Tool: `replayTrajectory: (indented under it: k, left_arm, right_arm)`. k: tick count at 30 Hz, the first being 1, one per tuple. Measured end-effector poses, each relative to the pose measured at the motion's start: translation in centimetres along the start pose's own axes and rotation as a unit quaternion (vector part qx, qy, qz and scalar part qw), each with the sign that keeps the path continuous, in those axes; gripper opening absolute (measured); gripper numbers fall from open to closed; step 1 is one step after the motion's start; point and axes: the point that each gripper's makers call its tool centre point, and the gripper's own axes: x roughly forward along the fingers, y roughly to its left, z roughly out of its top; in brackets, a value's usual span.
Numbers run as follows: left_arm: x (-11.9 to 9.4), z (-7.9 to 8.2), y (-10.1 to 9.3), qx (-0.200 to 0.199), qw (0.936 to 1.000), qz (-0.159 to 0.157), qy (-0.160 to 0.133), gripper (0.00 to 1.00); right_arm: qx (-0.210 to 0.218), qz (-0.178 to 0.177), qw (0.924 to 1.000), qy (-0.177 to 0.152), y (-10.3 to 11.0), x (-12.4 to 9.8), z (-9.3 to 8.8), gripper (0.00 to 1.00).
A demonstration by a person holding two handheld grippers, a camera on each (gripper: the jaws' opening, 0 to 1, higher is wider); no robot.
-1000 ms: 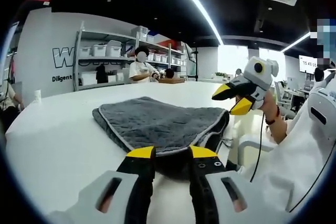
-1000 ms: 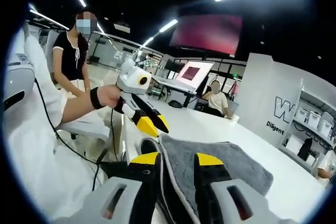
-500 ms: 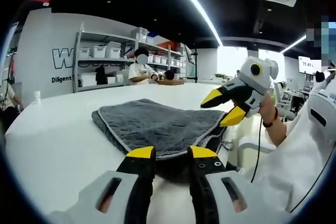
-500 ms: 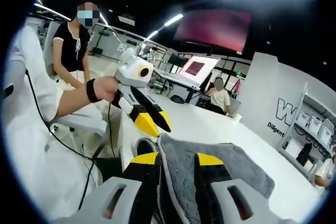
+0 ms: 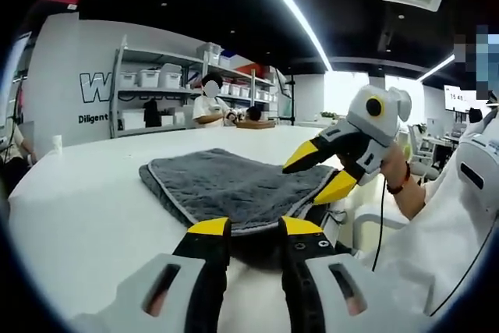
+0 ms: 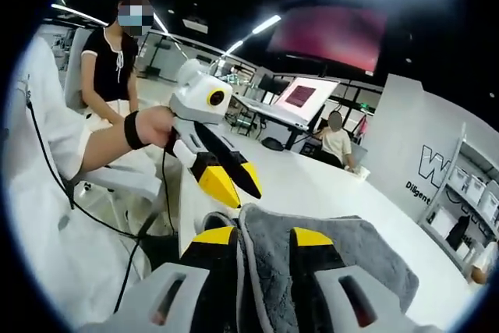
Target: Open the folded towel by lifting each exposed corner and separating the folded layers until the towel lies flat within the target outline without major curled edges
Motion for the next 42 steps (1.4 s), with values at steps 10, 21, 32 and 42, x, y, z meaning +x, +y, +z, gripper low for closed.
replayTrajectory:
  k: [10,21,32,42]
  left_arm:
    - [0.3,0.4,0.4,0.010,0.9999,0.007,0.001,0.24]
    - [0.6,0.7,1.3,0.008,0.9996,0.026,0.002,0.30]
    - [0.9,1.2,2.3,-0.005,0.9996,0.029,-0.002,0.32]
    - [1.4,1.4,3.0,-0.013,0.9994,0.032,-0.002,0.33]
  right_arm:
    - [-0.004,0.005,0.9999,0.014,0.0,1.1,-0.3,0.23]
    - [-0.013,0.011,0.9996,0.022,0.2,2.4,-0.2,0.24]
    - [-0.020,0.018,0.9992,0.028,0.9,3.3,-0.1,0.25]
    - [-0.025,0.017,0.9989,0.035,1.3,4.3,-0.5,0.27]
